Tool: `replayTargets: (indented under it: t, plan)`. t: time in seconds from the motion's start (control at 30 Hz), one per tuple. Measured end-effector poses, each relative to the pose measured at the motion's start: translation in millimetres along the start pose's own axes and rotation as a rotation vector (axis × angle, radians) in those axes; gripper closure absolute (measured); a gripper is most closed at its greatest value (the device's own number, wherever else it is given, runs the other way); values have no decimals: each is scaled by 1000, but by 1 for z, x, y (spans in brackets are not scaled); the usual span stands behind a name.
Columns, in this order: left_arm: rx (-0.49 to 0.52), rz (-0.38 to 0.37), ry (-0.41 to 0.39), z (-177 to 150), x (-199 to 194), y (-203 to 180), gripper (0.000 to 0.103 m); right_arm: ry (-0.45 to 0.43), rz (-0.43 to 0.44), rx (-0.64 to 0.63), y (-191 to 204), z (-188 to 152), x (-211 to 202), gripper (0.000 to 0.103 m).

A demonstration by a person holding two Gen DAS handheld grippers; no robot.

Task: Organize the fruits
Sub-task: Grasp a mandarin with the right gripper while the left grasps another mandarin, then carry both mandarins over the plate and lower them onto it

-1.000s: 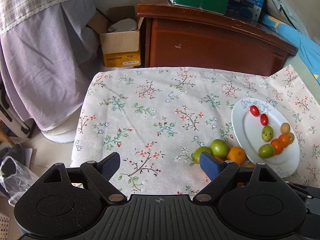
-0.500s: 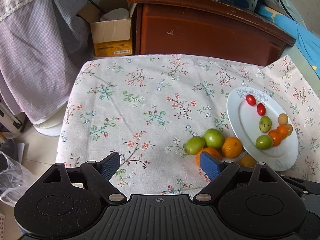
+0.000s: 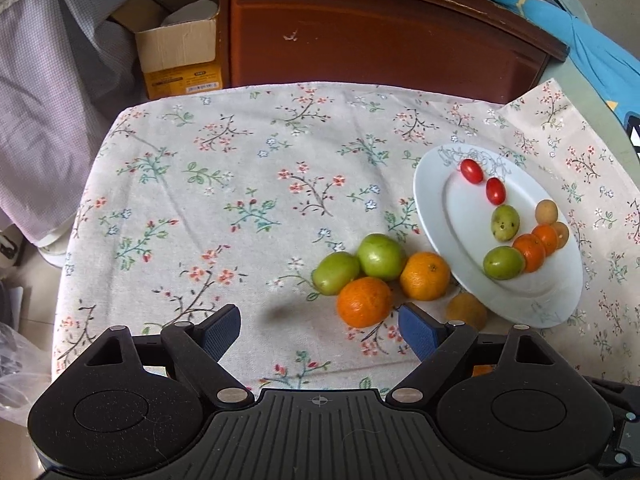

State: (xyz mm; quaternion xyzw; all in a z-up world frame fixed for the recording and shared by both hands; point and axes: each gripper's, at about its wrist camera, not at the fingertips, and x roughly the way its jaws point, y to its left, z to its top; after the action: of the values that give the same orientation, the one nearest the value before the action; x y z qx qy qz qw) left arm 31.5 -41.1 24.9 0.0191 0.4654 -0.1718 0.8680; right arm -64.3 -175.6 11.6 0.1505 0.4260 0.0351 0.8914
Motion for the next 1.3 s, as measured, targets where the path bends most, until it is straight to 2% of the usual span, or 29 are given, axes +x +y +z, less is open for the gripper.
replayTargets:
  t: [0.27,0.37,0.63,0.77,1.07,1.3]
  plan:
    - [8,0,-15,-4,12,-8,20,-6,11,9,-3,-1,0,71]
    - [6,-11,-29,-4,13,-10,29,-8,12,9,-2,-1,1,71]
    - [13,-29,-58,-5,13,-12,61,-13,9,1,-1,-1,2,70]
    - [17,-51,-65,-9,11,-15,73,-13,7,-1,-1,-1,2,70]
    - [-1,-54,-57,-12,5,-11,74,-9,-2,-6,1,-1,1,71]
    - [-6,-58,-87,-8,-10,-11,74,-22,-1,16,-1,3,-7,71]
